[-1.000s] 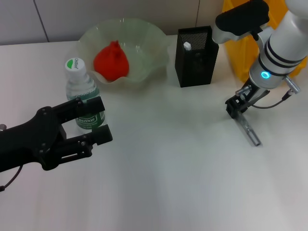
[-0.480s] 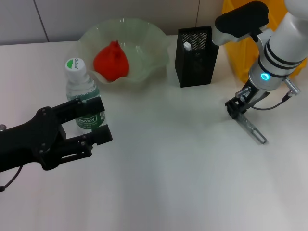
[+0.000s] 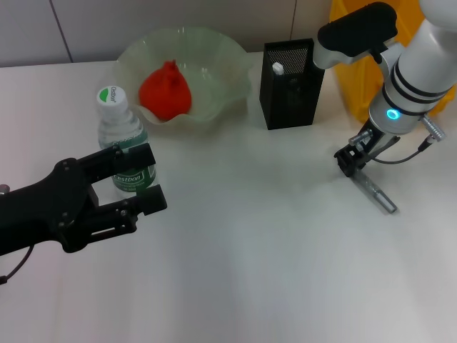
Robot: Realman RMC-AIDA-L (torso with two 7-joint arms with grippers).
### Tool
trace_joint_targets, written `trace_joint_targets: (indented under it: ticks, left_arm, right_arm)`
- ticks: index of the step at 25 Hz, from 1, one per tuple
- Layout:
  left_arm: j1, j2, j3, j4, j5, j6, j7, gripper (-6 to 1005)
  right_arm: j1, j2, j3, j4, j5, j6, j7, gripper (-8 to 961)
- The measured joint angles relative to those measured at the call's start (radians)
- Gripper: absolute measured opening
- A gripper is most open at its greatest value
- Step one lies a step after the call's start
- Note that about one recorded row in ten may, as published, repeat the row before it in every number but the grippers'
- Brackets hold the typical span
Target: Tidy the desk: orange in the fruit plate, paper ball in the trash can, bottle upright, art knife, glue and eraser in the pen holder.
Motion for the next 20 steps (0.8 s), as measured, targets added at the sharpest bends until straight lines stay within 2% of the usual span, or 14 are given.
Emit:
trace_joint_targets:
  ticks: [11, 14, 20]
  left_arm:
    - [0.000, 0.000, 0.000, 0.000, -0.001, -0.001, 0.000, 774]
    - [0.000, 0.000, 0.000, 0.000, -0.001, -0.001, 0.000, 773]
    - [0.004, 0.000, -0.005, 0.000, -0.005, 0.003, 0.000, 773]
  right_arm:
    - [0.000, 0.003, -0.002, -0.017, -0.001, -0.013, -0.009, 151]
    - [-0.010, 0.013, -0.003, -0.076, 0.000, -0.032, -0.015, 151]
    - [-0.026, 0.017, -0.005, -0.179, 0.010, -0.099, -0.016, 150]
